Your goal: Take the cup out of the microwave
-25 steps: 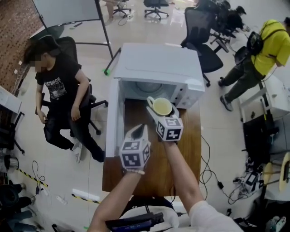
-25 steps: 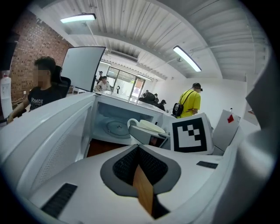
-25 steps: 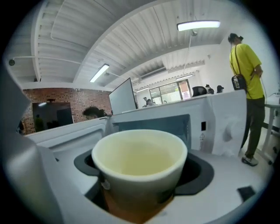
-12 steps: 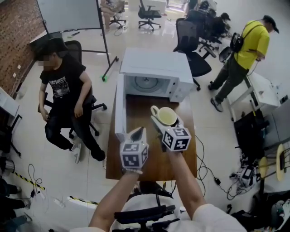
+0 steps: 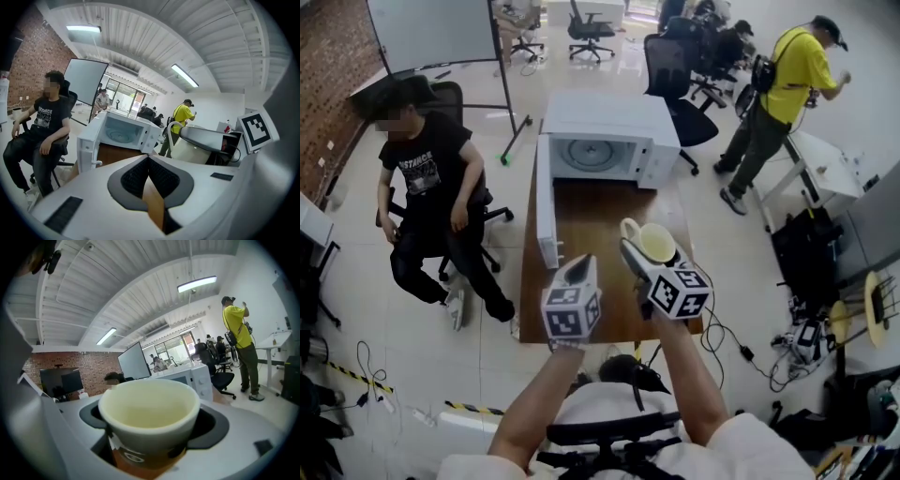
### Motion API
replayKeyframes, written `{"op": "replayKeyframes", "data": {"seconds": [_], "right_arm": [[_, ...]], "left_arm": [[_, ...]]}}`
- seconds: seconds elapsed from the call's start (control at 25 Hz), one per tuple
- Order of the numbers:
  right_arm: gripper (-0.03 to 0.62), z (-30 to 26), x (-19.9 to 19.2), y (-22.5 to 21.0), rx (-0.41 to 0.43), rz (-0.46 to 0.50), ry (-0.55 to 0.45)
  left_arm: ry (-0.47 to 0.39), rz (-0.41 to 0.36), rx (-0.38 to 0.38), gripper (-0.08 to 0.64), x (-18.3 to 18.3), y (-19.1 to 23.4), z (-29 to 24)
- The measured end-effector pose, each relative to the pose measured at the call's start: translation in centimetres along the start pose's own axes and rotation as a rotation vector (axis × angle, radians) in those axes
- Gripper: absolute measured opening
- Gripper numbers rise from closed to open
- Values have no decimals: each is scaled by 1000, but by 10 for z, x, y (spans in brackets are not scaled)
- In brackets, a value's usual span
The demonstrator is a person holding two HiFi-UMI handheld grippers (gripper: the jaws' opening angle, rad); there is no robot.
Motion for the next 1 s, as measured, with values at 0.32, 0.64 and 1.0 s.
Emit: {"op": "replayKeyframes", "data": {"seconds": [0.32,0.64,1.0], "right_arm": [[477,68,-9,14,39,-45,-10],[477,99,-17,21,112,-108,-38],[477,116,-21,27,149,-118,-50]], "left_arm": [[-38,-33,-7,0,-9,-28,37],[-65,-20,46,0,-27,-44,62],[-66,-17,77,0,-37,-54,81]]}}
Point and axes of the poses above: the fingertips, and each gripper's own axes: z backward along the fingers, y to its left, x out of its top, the point moved 8 cm from there along z, backward along the fingers, and after that the axes turned 10 degrees about x, right-handed, at the moved point
